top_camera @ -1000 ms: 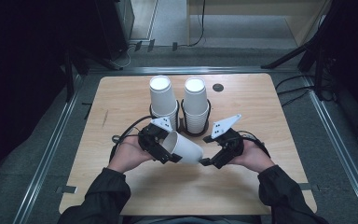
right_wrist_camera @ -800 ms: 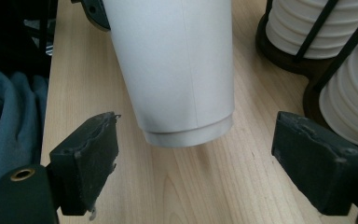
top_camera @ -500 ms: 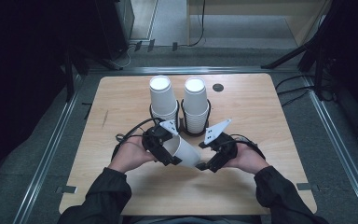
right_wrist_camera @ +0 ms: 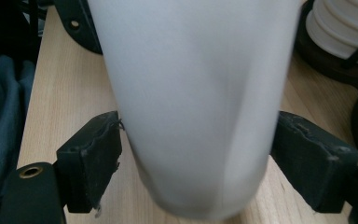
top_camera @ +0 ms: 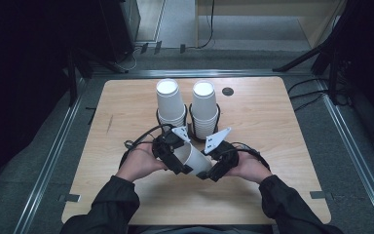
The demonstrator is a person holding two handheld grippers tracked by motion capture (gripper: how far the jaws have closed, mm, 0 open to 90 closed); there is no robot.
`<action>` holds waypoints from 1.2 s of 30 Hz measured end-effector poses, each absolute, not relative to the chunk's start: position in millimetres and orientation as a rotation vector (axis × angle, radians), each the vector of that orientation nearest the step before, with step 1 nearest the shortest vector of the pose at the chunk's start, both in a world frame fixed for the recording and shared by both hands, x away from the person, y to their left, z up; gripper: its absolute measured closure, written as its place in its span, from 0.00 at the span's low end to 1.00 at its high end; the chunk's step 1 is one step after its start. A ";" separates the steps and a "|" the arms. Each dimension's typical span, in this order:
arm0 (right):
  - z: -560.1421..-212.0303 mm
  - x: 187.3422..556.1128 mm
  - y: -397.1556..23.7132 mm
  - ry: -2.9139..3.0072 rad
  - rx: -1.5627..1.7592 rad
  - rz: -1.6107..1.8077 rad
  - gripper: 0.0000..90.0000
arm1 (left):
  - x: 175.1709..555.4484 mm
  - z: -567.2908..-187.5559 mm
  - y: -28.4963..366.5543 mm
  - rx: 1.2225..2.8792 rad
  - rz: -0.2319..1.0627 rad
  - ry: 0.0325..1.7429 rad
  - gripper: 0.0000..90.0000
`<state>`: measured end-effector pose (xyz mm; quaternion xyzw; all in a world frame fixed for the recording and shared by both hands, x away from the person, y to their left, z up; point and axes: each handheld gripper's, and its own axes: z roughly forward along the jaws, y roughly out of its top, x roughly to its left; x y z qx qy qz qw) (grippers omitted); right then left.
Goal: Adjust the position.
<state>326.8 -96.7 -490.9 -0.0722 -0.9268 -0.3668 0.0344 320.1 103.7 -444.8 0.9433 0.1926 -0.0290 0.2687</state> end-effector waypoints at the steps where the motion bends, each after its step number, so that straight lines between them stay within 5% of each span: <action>1: -490.9 326.1 -95.3 -2.850 -0.213 -1.128 0.20 | 319.8 -444.4 102.6 2.545 -0.076 0.517 0.16; 36: -481.6 324.0 -102.3 -2.896 -0.189 -1.129 0.25 | 316.3 -443.8 102.0 2.456 -0.017 0.452 0.04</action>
